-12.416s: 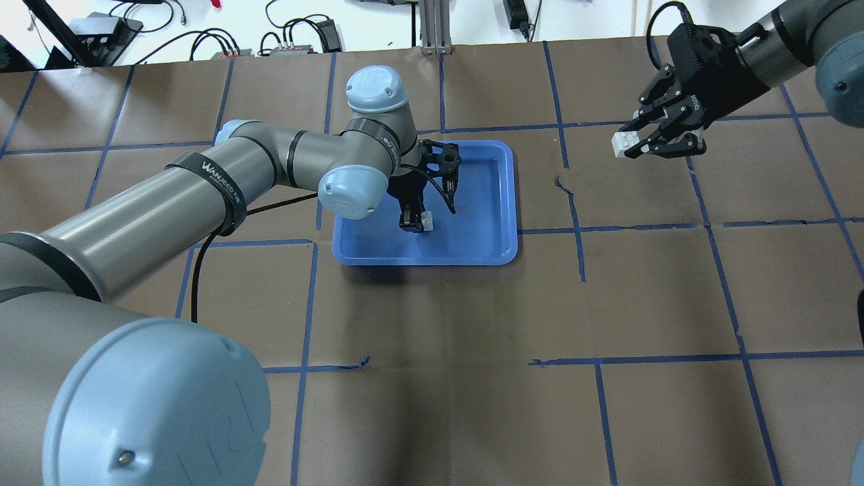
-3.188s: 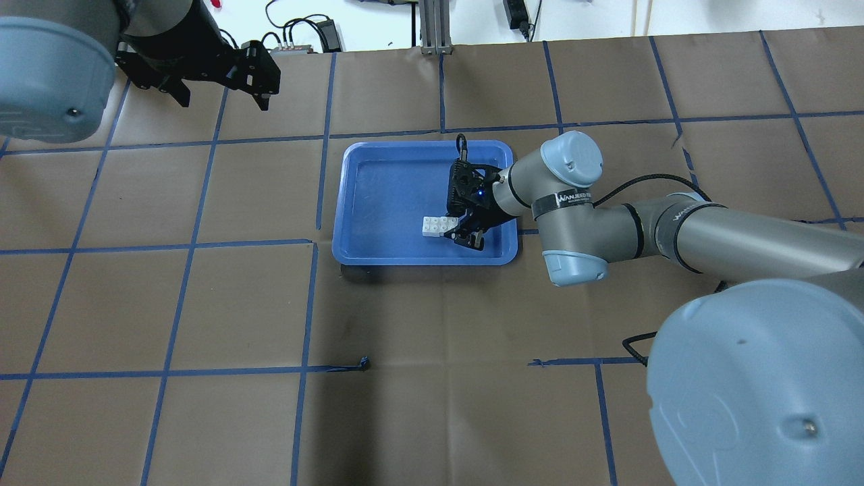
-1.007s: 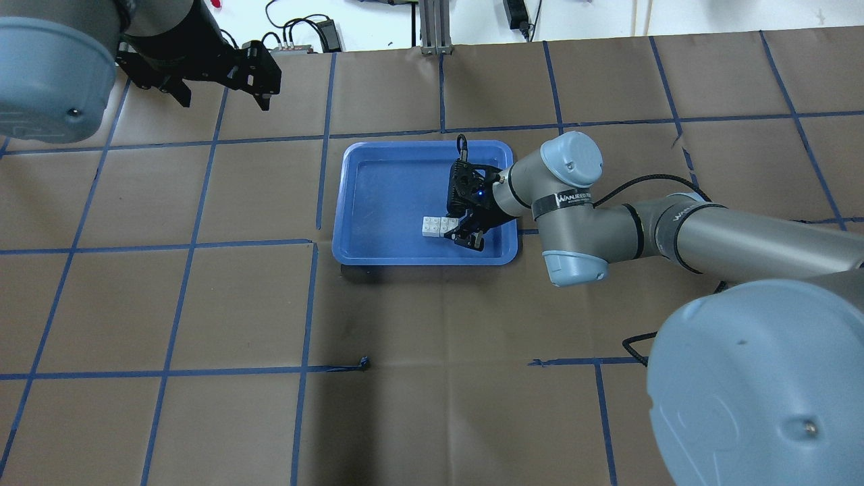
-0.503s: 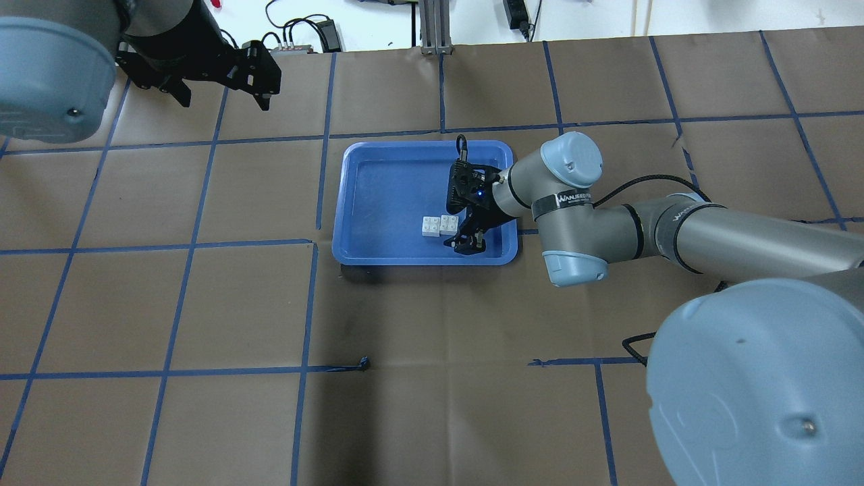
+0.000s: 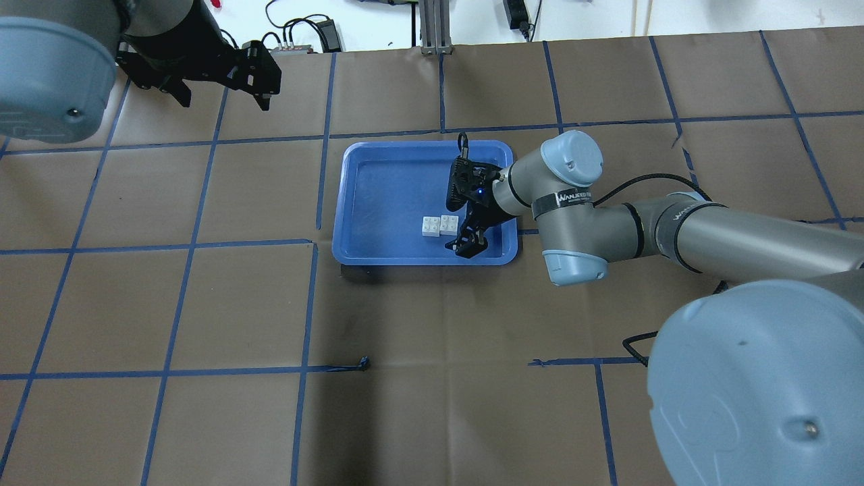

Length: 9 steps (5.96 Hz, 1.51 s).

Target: Assemble white blocks and place on blue tray

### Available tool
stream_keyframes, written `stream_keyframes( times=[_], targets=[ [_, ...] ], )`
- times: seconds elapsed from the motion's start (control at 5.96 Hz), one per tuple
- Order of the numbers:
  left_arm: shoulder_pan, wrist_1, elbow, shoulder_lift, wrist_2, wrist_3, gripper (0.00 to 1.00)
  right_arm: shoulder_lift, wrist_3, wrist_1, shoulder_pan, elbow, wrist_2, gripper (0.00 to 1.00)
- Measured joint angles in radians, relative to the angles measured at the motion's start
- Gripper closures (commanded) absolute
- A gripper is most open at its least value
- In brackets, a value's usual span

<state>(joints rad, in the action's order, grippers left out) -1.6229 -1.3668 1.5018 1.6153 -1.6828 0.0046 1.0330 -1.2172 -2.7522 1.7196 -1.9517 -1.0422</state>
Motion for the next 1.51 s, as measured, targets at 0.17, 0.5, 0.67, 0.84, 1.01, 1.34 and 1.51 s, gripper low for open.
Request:
stream_keyframes(
  times=[0.17,0.5,0.67,0.84,1.01,1.34,1.51],
  targets=[
    [0.000,0.000,0.000,0.000,0.000,0.000,0.01,0.002,0.005,0.001,0.000,0.002,-0.004,0.00],
    [0.000,0.000,0.000,0.000,0.001,0.000,0.01,0.036,0.013,0.055,-0.006,0.015,-0.024,0.00],
    [0.000,0.000,-0.001,0.000,0.002,-0.001,0.01,0.075,0.013,0.149,-0.012,0.037,-0.051,0.00],
    [0.000,0.000,0.000,0.001,0.003,-0.001,0.01,0.116,0.014,0.274,-0.019,0.079,-0.091,0.00],
    [0.000,0.000,0.000,0.001,0.003,-0.002,0.01,0.152,0.025,0.412,-0.027,0.137,-0.145,0.00],
    [0.000,0.000,0.000,0.002,0.003,-0.002,0.01,0.207,0.119,0.660,-0.060,0.256,-0.251,0.00],
    [0.000,0.000,0.000,0.002,0.003,-0.002,0.01,0.239,0.213,0.761,-0.074,0.298,-0.308,0.00]
  ],
)
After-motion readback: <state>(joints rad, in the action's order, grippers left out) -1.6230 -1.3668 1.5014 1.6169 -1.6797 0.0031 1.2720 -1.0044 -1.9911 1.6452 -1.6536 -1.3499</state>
